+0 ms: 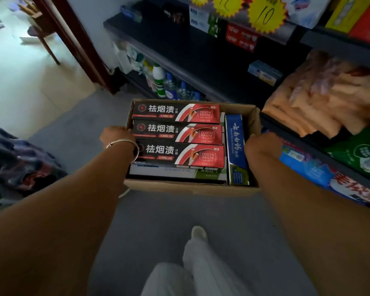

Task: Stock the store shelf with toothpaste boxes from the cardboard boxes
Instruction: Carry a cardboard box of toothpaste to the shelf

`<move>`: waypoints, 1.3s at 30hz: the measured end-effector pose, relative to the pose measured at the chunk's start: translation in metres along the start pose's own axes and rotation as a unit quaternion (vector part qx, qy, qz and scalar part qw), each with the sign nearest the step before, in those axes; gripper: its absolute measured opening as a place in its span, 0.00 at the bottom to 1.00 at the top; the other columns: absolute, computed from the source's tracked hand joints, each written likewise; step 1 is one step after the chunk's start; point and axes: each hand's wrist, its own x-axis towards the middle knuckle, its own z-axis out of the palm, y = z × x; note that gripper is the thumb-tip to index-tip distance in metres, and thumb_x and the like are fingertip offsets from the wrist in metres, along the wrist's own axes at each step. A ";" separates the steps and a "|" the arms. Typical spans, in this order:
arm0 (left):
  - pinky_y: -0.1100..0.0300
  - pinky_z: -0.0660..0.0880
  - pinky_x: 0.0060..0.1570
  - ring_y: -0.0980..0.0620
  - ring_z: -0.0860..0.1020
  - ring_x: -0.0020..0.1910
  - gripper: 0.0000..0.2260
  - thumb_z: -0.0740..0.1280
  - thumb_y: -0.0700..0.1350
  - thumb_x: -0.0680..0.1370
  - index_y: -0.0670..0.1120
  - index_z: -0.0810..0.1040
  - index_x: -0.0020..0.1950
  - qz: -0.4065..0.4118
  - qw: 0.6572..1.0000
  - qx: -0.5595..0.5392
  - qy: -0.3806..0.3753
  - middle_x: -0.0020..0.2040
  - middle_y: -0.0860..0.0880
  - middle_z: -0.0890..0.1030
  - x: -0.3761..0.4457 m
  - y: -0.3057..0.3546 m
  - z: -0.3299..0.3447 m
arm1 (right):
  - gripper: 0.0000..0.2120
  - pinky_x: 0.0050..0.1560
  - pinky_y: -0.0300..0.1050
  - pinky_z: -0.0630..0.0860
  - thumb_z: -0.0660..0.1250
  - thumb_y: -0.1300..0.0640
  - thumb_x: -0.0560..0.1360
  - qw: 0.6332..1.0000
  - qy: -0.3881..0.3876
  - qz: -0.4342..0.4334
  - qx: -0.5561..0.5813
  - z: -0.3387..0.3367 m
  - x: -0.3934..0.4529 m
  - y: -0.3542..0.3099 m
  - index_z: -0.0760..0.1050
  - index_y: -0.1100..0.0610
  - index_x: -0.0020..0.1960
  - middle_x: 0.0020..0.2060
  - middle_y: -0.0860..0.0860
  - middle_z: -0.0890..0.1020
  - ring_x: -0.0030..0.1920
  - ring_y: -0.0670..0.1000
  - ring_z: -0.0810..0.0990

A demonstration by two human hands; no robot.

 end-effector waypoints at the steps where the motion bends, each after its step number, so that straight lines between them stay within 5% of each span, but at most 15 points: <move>1: 0.58 0.69 0.42 0.42 0.80 0.51 0.10 0.66 0.41 0.76 0.39 0.82 0.55 0.004 1.000 -0.010 -0.005 0.50 0.38 0.82 0.014 0.005 0.006 | 0.20 0.62 0.49 0.67 0.58 0.55 0.81 1.000 0.006 0.009 0.003 0.007 0.006 -0.009 0.67 0.67 0.67 0.67 0.62 0.70 0.66 0.61 0.69; 7: 0.59 0.74 0.42 0.43 0.81 0.48 0.09 0.68 0.39 0.75 0.40 0.82 0.54 0.023 0.998 -0.024 -0.044 0.48 0.40 0.83 0.096 0.031 0.042 | 0.20 0.64 0.50 0.66 0.58 0.55 0.81 0.998 0.031 0.061 0.004 0.047 0.031 -0.054 0.66 0.67 0.67 0.67 0.63 0.70 0.67 0.61 0.69; 11: 0.51 0.78 0.51 0.40 0.81 0.48 0.09 0.68 0.40 0.74 0.40 0.83 0.52 0.025 0.996 -0.020 -0.083 0.48 0.39 0.83 0.154 0.045 0.059 | 0.20 0.64 0.52 0.67 0.59 0.55 0.80 0.992 0.054 0.111 0.019 0.081 0.042 -0.090 0.67 0.67 0.67 0.66 0.63 0.70 0.67 0.61 0.69; 17: 0.56 0.76 0.44 0.42 0.81 0.44 0.09 0.67 0.39 0.75 0.40 0.83 0.53 0.066 0.989 0.003 -0.133 0.47 0.40 0.83 0.249 0.068 0.074 | 0.20 0.61 0.51 0.69 0.58 0.55 0.80 0.985 0.068 0.153 0.030 0.144 0.056 -0.148 0.68 0.67 0.66 0.65 0.63 0.72 0.65 0.62 0.71; 23: 0.48 0.78 0.53 0.40 0.81 0.48 0.09 0.68 0.40 0.75 0.40 0.83 0.52 0.098 0.985 0.030 -0.141 0.49 0.39 0.83 0.335 0.086 0.099 | 0.18 0.61 0.51 0.69 0.58 0.56 0.81 0.979 0.068 0.187 0.053 0.205 0.078 -0.197 0.70 0.68 0.64 0.64 0.64 0.72 0.64 0.62 0.72; 28: 0.58 0.75 0.46 0.44 0.79 0.43 0.09 0.67 0.40 0.75 0.39 0.82 0.52 0.097 0.984 0.029 -0.145 0.44 0.42 0.81 0.386 0.090 0.136 | 0.17 0.59 0.52 0.71 0.58 0.57 0.80 0.977 0.054 0.200 0.057 0.251 0.111 -0.215 0.71 0.69 0.62 0.62 0.64 0.74 0.62 0.62 0.74; 32: 0.62 0.71 0.42 0.43 0.80 0.47 0.10 0.66 0.40 0.76 0.40 0.81 0.56 0.103 0.984 0.030 -0.142 0.50 0.39 0.82 0.422 0.080 0.174 | 0.17 0.60 0.52 0.71 0.59 0.58 0.80 0.975 0.058 0.204 0.062 0.288 0.143 -0.223 0.70 0.69 0.63 0.63 0.64 0.73 0.63 0.63 0.73; 35: 0.67 0.72 0.34 0.45 0.79 0.39 0.10 0.66 0.40 0.76 0.40 0.82 0.56 0.102 0.985 0.037 -0.136 0.44 0.41 0.82 0.448 0.069 0.201 | 0.16 0.58 0.51 0.72 0.60 0.58 0.80 0.977 0.048 0.202 0.051 0.323 0.166 -0.222 0.72 0.68 0.61 0.61 0.64 0.75 0.61 0.62 0.74; 39: 0.59 0.72 0.45 0.42 0.80 0.49 0.10 0.67 0.42 0.76 0.41 0.82 0.55 0.108 0.984 0.056 -0.129 0.50 0.39 0.82 0.490 0.050 0.239 | 0.14 0.56 0.52 0.73 0.60 0.58 0.79 0.978 0.035 0.201 0.040 0.376 0.191 -0.218 0.73 0.68 0.59 0.60 0.63 0.76 0.60 0.62 0.75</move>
